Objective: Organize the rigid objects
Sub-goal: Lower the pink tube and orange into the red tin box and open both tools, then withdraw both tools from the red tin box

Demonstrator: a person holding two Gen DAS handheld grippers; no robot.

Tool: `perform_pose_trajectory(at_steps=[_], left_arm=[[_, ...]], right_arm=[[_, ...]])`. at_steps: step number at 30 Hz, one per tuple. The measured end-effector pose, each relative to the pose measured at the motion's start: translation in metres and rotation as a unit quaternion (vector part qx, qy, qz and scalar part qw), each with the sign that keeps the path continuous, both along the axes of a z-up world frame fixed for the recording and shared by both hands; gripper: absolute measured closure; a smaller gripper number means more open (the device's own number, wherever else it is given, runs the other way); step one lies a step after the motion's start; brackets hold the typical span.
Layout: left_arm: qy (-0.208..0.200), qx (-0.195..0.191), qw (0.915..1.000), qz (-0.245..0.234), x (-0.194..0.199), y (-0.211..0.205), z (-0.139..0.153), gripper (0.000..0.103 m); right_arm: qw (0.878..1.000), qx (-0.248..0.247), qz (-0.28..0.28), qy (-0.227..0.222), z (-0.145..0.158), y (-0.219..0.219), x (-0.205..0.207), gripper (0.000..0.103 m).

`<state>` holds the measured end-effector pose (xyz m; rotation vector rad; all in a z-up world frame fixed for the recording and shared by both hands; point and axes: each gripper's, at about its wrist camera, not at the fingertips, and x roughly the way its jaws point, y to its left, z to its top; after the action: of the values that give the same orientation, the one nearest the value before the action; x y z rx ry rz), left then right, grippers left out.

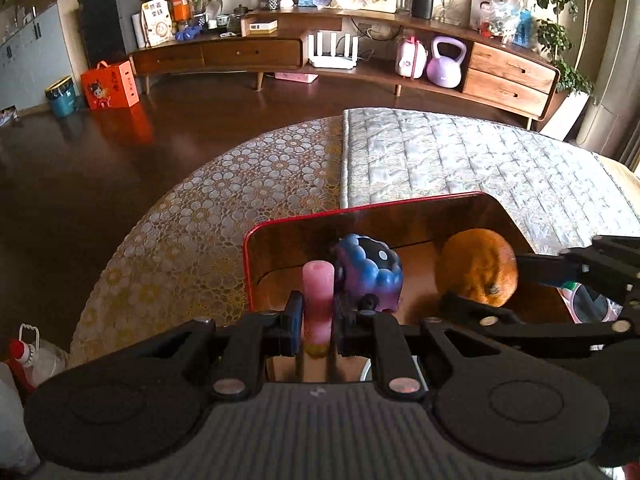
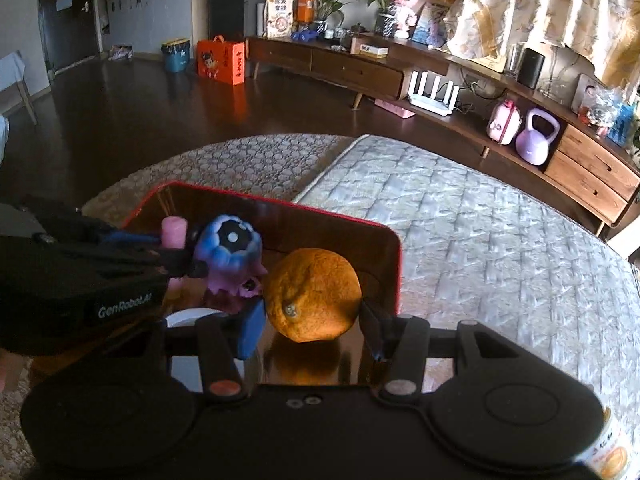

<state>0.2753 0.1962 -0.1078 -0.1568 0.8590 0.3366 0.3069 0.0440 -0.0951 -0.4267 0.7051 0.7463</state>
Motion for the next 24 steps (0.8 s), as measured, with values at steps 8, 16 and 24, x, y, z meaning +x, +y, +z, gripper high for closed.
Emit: perform_pose_trajectory(at_steps=[8,16,24], left_arm=[[0.004,0.006,1.0000,-0.005,0.002,-0.003,-0.006,0.087],[0.006,-0.007,0.9999,-0.008,-0.002,-0.004,-0.007,0.087],[0.006,-0.016,0.9998,-0.006,-0.015,-0.006,0.001,0.087]], right_arm=[[1.000,-0.002,0.010,0.006,-0.002,0.000,-0.008,0.052],[1.000,0.021,0.013,0.010,0.013,-0.018,-0.024,0.043],[0.999,0.041,0.014,0.003,0.034,-0.039,-0.042,0.039]])
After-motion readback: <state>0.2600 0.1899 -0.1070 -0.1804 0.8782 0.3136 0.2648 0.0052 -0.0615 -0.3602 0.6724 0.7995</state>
